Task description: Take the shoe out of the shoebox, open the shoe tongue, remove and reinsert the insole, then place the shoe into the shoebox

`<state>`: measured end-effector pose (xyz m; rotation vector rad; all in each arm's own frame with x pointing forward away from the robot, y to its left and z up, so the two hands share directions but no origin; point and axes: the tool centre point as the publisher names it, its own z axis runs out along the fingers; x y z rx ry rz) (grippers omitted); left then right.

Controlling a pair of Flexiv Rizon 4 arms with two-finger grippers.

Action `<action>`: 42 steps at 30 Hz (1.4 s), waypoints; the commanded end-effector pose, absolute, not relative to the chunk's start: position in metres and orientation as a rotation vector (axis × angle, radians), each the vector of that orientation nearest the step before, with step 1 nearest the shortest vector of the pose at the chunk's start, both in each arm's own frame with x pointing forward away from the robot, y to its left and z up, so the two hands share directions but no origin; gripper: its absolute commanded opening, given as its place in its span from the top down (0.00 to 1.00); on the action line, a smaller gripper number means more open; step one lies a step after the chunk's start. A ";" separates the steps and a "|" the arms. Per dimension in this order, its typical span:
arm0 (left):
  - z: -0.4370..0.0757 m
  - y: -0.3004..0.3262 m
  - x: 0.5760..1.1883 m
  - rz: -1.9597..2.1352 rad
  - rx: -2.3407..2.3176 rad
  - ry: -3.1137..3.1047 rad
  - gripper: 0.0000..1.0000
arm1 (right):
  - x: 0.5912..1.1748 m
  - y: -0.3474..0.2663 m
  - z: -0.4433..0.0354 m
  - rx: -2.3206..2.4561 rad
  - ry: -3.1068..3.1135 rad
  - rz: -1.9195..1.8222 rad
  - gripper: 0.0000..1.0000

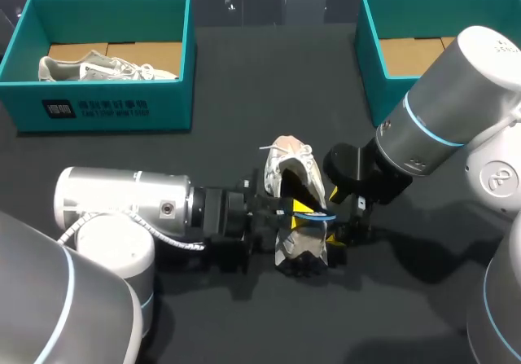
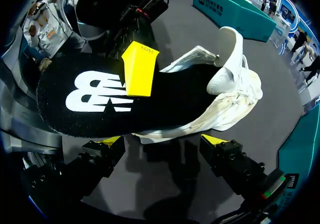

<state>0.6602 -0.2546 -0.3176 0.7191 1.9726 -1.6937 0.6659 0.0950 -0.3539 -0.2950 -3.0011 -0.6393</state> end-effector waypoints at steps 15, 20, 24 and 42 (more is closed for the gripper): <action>-0.349 -0.251 0.696 -1.655 0.684 1.984 1.00 | 0.665 0.095 -0.355 -0.296 -3.003 -0.639 0.00; -0.351 -0.247 0.702 -1.632 0.654 2.004 1.00 | 0.665 0.095 -0.355 -0.296 -3.003 -0.639 0.00; -0.348 -0.245 0.699 -1.646 0.652 2.004 1.00 | 0.665 0.095 -0.355 -0.296 -3.003 -0.639 0.00; -0.312 -0.257 0.661 -1.717 0.755 1.975 0.84 | 0.665 0.095 -0.355 -0.296 -3.003 -0.639 0.00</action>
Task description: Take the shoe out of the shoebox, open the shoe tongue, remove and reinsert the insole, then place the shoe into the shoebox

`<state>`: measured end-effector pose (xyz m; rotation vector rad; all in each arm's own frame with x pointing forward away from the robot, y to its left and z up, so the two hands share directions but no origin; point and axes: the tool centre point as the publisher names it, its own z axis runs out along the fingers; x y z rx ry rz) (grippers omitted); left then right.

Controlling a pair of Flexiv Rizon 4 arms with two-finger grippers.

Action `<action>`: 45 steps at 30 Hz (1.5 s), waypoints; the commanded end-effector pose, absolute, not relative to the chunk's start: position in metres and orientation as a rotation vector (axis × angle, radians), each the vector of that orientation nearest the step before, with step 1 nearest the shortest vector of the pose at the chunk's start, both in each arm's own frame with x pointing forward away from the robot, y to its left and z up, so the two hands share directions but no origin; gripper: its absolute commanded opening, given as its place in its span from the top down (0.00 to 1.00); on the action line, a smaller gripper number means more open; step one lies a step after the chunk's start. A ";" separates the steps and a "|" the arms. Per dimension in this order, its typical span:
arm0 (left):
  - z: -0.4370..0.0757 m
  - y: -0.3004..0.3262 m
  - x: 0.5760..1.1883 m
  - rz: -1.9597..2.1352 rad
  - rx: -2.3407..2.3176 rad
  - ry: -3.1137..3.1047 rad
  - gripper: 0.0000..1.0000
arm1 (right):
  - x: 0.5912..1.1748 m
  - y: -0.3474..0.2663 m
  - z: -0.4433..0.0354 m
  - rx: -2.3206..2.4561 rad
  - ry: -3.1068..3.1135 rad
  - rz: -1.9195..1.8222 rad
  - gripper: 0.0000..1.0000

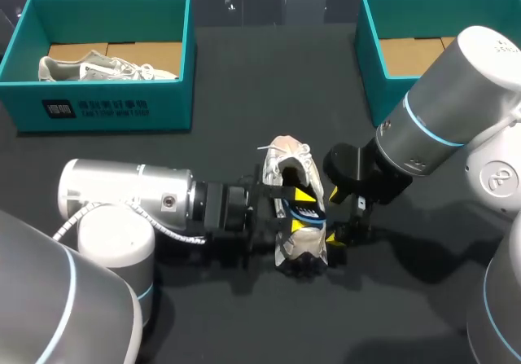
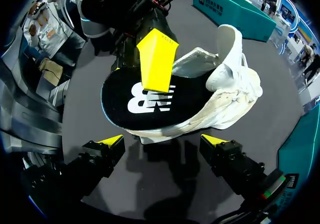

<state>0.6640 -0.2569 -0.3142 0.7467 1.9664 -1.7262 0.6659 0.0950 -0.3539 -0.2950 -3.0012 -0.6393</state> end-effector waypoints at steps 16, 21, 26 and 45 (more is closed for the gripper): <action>-0.345 -0.254 0.694 -1.630 0.803 1.975 1.00 | 0.665 0.095 -0.355 -0.296 -3.003 -0.639 0.00; -0.347 -0.252 0.702 -1.606 0.792 1.979 1.00 | 0.665 0.095 -0.355 -0.296 -3.003 -0.639 0.00; -0.337 -0.248 0.690 -1.660 0.786 1.976 0.76 | 0.665 0.095 -0.355 -0.296 -3.003 -0.639 0.00; -0.329 -0.258 0.668 -1.684 0.832 2.092 1.00 | 0.665 0.095 -0.355 -0.296 -3.003 -0.639 0.00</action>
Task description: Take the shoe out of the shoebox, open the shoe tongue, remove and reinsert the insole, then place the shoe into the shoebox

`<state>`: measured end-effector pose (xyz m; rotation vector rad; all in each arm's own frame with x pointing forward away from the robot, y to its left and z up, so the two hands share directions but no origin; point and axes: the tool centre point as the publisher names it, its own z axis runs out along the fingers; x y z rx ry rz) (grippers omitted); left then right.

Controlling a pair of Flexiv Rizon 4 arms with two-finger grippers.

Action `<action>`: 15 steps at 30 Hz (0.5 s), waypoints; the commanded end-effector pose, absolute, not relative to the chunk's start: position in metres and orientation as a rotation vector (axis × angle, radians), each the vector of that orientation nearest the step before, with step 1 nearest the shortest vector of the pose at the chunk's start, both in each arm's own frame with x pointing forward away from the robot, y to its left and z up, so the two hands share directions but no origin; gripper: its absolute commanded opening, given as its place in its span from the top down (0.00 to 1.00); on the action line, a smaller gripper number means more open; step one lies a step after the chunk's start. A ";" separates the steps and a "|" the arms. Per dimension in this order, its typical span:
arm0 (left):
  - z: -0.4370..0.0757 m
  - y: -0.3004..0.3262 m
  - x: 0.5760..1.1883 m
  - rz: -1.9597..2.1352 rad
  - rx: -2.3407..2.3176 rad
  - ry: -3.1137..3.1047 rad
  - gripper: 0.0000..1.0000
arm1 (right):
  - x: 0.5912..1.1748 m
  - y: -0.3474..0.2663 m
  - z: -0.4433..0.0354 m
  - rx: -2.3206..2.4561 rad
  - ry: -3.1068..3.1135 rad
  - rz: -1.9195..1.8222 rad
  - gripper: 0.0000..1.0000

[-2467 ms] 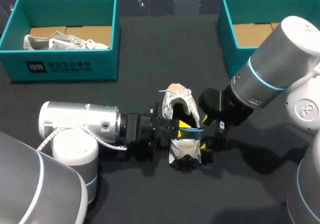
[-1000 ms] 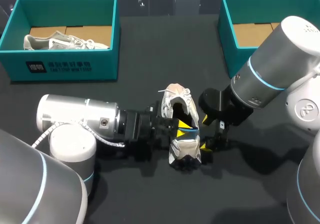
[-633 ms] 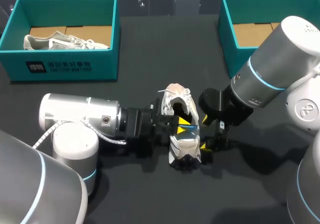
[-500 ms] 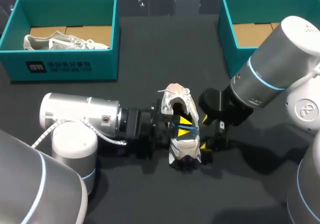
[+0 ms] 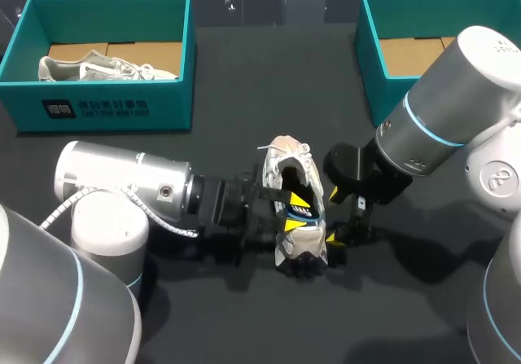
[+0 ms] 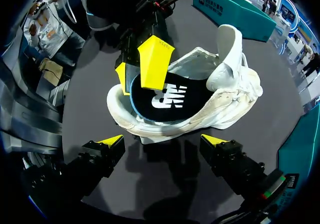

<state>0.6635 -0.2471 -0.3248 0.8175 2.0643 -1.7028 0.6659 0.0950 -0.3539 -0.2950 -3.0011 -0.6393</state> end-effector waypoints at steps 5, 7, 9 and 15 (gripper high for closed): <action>-0.344 -0.261 0.676 -1.629 0.844 2.133 1.00 | 0.665 0.095 -0.355 -0.296 -3.003 -0.639 0.00; -0.349 -0.260 0.680 -1.595 0.841 2.143 1.00 | 0.665 0.095 -0.355 -0.296 -3.003 -0.639 0.00; -0.353 -0.258 0.683 -1.604 0.823 2.155 1.00 | 0.665 0.095 -0.355 -0.296 -3.003 -0.639 0.00; -0.343 -0.249 0.677 -1.650 0.808 2.154 0.94 | 0.665 0.095 -0.355 -0.296 -3.003 -0.639 0.00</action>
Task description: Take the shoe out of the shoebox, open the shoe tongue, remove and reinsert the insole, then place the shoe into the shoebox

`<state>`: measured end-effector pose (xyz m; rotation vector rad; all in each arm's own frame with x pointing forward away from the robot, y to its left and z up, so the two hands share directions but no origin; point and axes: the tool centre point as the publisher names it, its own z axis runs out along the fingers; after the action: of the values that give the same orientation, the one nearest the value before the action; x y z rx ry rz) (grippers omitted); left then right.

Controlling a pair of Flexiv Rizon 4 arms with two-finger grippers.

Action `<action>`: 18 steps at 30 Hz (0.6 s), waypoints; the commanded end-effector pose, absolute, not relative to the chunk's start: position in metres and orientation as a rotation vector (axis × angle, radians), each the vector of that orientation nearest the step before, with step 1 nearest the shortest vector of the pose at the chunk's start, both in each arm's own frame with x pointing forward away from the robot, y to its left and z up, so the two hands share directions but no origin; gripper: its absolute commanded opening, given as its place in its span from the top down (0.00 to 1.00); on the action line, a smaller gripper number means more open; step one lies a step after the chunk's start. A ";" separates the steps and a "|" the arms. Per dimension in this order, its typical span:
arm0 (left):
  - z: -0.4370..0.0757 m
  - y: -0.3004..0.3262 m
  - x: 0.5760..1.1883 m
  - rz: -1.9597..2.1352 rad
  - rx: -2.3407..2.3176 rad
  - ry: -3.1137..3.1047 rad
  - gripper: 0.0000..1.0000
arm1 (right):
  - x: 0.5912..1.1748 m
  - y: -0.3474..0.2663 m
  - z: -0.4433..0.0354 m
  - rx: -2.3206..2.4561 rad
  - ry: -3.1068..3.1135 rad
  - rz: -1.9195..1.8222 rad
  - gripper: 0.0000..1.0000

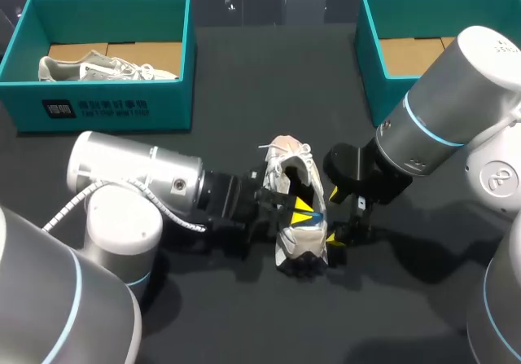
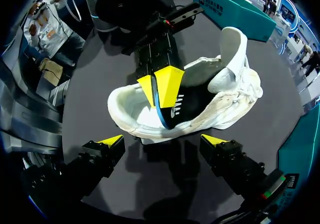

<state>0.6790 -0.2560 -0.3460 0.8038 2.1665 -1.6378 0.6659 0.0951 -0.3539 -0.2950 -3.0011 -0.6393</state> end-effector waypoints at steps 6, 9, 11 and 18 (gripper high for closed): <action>-0.321 -0.238 0.670 -1.697 0.814 2.120 0.55 | 0.665 0.095 -0.355 -0.296 -3.003 -0.639 0.00; -0.315 -0.236 0.667 -1.719 0.830 2.128 0.53 | 0.665 0.095 -0.355 -0.296 -3.003 -0.639 0.00; -0.310 -0.234 0.664 -1.732 0.847 2.137 0.53 | 0.665 0.095 -0.355 -0.296 -3.003 -0.639 0.00; -0.300 -0.226 0.660 -1.689 0.940 2.209 0.54 | 0.667 0.077 -0.346 -0.318 -2.999 -0.626 0.00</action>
<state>0.6588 -0.2333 -0.3103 0.9012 2.1709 -1.7104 0.6696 0.0881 -0.3541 -0.3149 -2.9979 -0.6257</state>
